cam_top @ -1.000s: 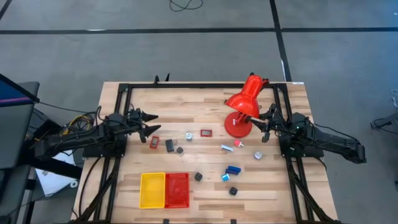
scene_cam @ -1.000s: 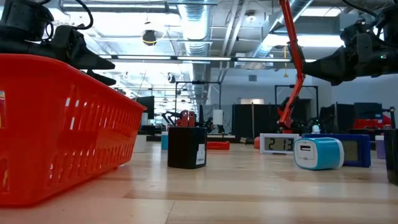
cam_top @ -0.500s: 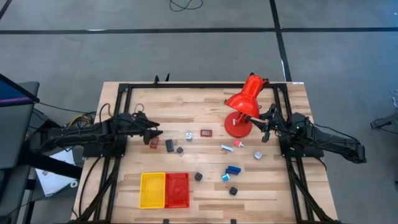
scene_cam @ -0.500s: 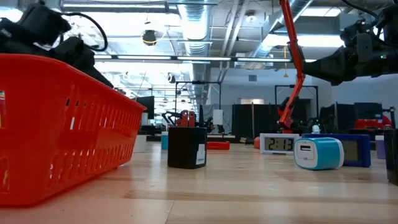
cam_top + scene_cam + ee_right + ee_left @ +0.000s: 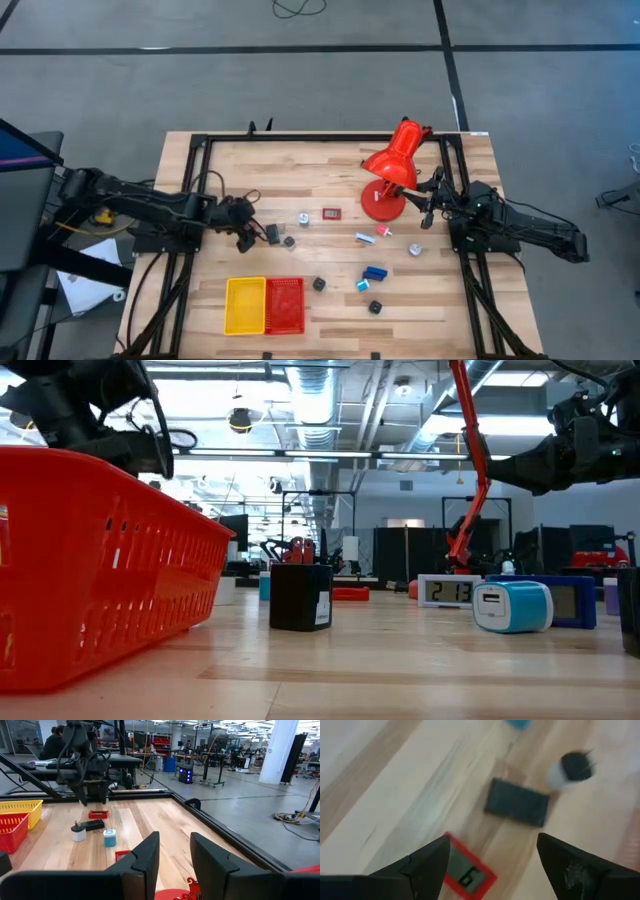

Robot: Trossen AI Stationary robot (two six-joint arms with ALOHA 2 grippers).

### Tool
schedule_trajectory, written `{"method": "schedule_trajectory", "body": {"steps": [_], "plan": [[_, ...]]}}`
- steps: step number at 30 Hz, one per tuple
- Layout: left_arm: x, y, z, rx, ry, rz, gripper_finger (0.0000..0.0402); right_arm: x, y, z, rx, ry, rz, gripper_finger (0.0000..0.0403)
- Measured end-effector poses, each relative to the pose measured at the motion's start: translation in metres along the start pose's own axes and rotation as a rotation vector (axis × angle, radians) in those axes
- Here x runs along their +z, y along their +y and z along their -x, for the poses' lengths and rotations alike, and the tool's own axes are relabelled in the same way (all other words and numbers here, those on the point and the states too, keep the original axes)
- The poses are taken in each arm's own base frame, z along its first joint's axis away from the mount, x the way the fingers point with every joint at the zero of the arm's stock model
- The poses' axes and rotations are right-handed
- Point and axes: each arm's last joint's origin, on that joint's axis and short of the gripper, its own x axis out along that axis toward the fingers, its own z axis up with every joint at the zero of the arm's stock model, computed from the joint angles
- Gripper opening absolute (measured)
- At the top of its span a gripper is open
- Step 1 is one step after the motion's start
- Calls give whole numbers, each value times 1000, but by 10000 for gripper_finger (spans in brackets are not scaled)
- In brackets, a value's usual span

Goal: Pick & Place Office items
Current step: Put the left red digital clock into the yellow bin

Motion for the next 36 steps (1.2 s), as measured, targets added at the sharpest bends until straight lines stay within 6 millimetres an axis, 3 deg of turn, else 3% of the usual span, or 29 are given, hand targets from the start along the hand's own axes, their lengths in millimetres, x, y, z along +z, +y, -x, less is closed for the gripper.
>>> {"method": "schedule_trajectory", "body": {"steps": [3, 9, 16, 30, 36], "plan": [[-7, 7, -1, 73, 89, 42, 294, 0, 0, 0, 0, 1, 0, 103], [-17, 11, -2, 110, 110, 312, 294, 0, 0, 0, 0, 0, 1, 103], [-17, -4, -3, -17, 31, 314, 293, 0, 0, 0, 0, 0, 38, 103], [-25, -8, -35, 147, 124, 302, 293, 2, 0, 0, -2, -17, 43, 103], [-28, -7, -39, 187, 146, 330, 284, 2, 0, 0, -2, -25, 27, 103]]}}
